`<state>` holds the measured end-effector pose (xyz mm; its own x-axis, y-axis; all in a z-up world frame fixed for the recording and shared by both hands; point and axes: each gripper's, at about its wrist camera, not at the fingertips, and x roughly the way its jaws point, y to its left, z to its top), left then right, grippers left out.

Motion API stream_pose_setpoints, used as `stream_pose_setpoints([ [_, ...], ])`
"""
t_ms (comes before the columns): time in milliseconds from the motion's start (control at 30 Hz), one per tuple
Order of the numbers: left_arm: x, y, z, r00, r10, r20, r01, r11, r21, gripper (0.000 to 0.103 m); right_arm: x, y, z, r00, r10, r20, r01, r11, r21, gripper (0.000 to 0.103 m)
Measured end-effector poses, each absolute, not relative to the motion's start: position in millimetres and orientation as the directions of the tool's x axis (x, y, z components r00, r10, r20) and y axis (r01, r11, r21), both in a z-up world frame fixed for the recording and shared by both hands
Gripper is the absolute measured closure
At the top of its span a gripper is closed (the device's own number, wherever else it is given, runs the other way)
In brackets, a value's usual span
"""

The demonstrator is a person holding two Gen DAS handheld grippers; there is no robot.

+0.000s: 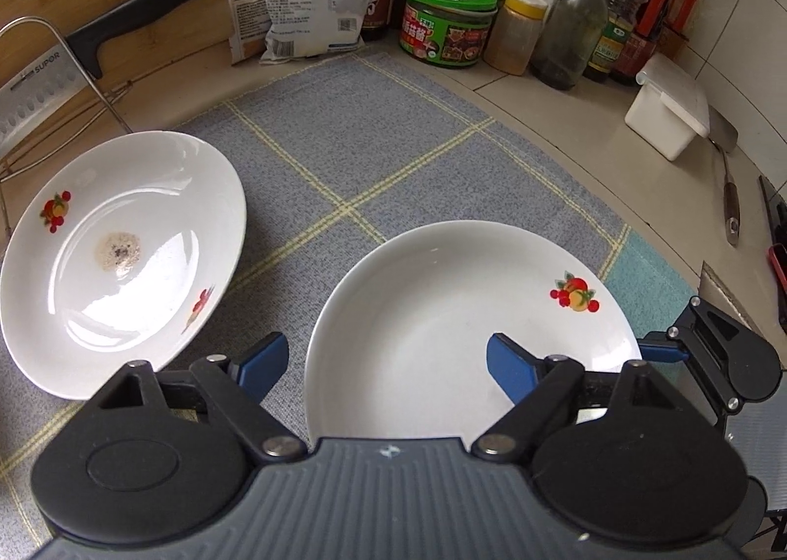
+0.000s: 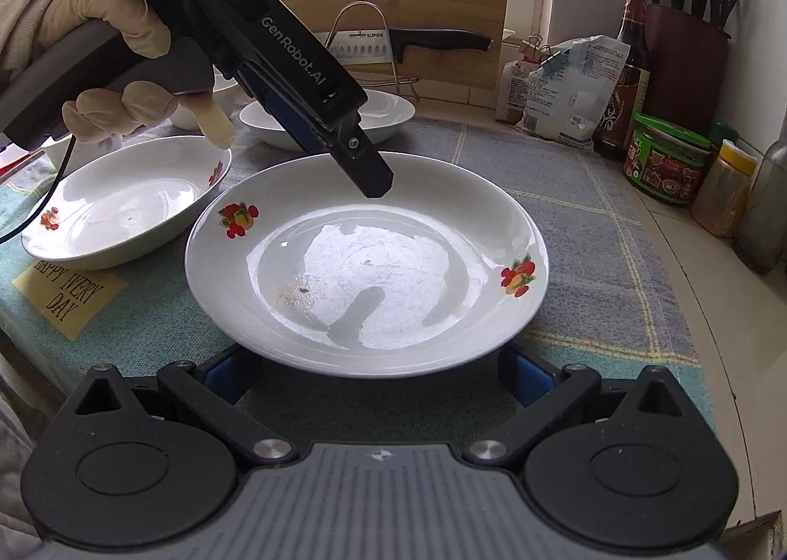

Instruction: Organize plates and bowls

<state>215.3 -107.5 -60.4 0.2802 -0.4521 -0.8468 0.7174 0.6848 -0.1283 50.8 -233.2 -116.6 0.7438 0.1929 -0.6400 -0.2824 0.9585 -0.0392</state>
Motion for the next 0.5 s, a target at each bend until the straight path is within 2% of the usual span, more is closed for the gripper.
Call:
stream_pose_setpoints([
  [67,217.9,-108.0,-62.3,0.267,-0.448,-0.853,0.710,0.690,-0.140,0.018,51.6,-232.5,-116.0,0.740,0.194,-0.644,-0.290,0.956,-0.045,0.000],
  [133,219.3,-108.9,-63.4,0.254,-0.450,-0.856,0.710,0.688,-0.151,0.026,53.1,-234.1,-116.1,0.732,0.202,-0.651,-0.291,0.956,-0.031,0.000],
  [233,220.1,-113.7,-64.7,0.267,-0.432,-0.861,0.712,0.691,-0.126,0.031,55.0,-237.3,-116.8,0.726,0.218,-0.652,-0.303,0.953,-0.018,0.000],
  [500,218.5,-123.8,-68.9,0.257,-0.396,-0.882,0.738,0.669,-0.086,0.032,57.4,-247.0,-117.7,0.715,0.272,-0.644,-0.364,0.931,-0.011,0.000],
])
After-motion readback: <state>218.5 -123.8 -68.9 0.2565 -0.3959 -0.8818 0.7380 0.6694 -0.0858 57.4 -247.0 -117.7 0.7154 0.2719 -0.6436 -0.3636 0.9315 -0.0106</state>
